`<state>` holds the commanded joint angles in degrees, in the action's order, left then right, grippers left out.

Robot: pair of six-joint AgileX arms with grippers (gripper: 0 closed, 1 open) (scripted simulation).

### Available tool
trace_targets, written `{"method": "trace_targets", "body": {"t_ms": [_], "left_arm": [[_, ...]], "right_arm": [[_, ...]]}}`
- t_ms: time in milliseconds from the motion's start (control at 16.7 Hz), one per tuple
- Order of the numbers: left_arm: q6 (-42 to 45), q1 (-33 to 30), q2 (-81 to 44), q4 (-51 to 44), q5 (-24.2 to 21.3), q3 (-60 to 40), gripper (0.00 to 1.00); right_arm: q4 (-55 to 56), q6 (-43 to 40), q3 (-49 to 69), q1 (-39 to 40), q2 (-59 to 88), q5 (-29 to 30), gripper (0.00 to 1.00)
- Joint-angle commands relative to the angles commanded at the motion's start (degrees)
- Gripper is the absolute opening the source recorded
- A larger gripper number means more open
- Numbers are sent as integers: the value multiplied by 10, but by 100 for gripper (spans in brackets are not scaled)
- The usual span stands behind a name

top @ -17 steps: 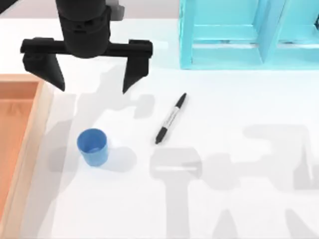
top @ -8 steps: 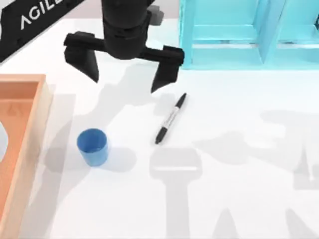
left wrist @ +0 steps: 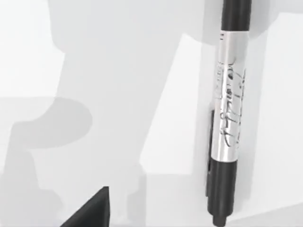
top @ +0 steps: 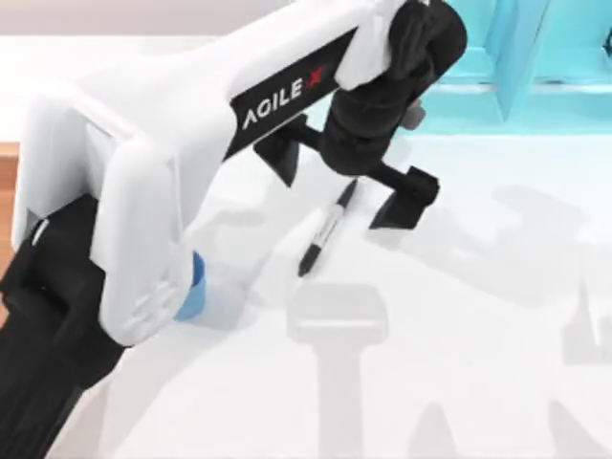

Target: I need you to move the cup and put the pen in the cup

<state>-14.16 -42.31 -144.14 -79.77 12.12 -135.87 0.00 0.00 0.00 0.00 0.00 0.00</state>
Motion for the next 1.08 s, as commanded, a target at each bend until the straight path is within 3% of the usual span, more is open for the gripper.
{"method": "trace_targets", "body": {"t_ms": [360,900,1080], "left_arm": [[3,1,-3,10,1,6,100],[27,21,-35,180,0,137,100],[29,24,-39,198,0,151,100]], "right_arm": [[0,0,0,0,0,0,100],[0,0,0,0,0,0,100],[0,0,0,0,0,0,100]]}}
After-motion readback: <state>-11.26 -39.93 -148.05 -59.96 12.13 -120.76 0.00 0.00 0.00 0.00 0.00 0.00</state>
